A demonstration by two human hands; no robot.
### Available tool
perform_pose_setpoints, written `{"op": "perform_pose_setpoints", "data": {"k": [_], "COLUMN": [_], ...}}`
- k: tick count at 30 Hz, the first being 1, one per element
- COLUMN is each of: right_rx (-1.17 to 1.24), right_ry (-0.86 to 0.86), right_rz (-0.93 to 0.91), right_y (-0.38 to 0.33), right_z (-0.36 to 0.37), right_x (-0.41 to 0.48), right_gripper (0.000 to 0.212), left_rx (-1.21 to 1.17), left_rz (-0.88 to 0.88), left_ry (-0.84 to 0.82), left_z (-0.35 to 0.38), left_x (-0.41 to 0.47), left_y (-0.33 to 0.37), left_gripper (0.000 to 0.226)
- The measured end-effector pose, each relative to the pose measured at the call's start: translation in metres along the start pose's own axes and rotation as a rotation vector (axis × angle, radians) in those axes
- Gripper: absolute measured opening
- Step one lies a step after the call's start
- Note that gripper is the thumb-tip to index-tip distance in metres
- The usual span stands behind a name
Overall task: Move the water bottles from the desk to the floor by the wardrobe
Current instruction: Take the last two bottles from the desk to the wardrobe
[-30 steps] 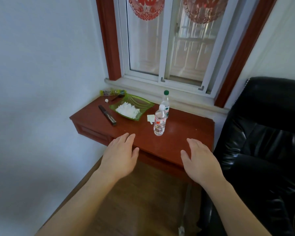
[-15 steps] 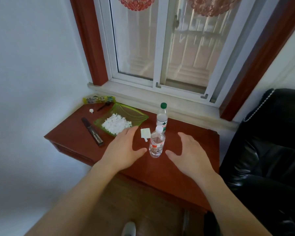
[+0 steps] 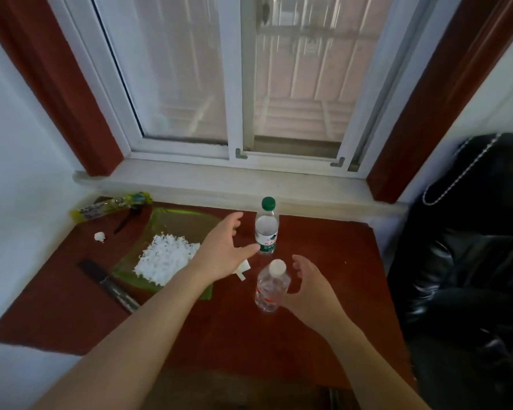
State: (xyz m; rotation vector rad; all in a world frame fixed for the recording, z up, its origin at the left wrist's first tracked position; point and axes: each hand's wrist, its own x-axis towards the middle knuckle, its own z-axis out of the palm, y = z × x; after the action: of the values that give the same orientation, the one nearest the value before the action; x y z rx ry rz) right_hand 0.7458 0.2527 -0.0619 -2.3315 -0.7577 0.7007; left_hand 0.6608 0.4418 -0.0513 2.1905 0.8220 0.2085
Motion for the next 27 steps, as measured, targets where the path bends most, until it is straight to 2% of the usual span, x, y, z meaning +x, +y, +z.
{"op": "perform_pose_setpoints", "data": {"k": [7, 13, 16, 19, 27], "right_rx": [0.076, 0.156, 0.188, 0.234, 0.260], "right_ry": [0.015, -0.018, 0.011, 0.013, 0.070], "right_rz": [0.045, 0.023, 0.002, -0.015, -0.042], "right_y": [0.010, 0.015, 0.016, 0.014, 0.006], "right_z": [0.022, 0.034, 0.032, 0.025, 0.011], "right_x": [0.027, 0.035, 0.037, 0.037, 0.039], "right_gripper": [0.091, 0.061, 0.050, 0.035, 0.031], "left_rx": [0.003, -0.115, -0.124, -0.135, -0.173], "left_rz": [0.014, 0.048, 0.060, 0.070, 0.134], "left_ry": [-0.114, -0.144, -0.126, -0.113, -0.100], "left_z": [0.026, 0.051, 0.061, 0.066, 0.056], "left_x": [0.070, 0.105, 0.116, 0.122, 0.121], "left_y": [-0.010, -0.018, -0.019, -0.019, -0.015], "left_gripper": [0.092, 0.072, 0.055, 0.053, 0.051]}}
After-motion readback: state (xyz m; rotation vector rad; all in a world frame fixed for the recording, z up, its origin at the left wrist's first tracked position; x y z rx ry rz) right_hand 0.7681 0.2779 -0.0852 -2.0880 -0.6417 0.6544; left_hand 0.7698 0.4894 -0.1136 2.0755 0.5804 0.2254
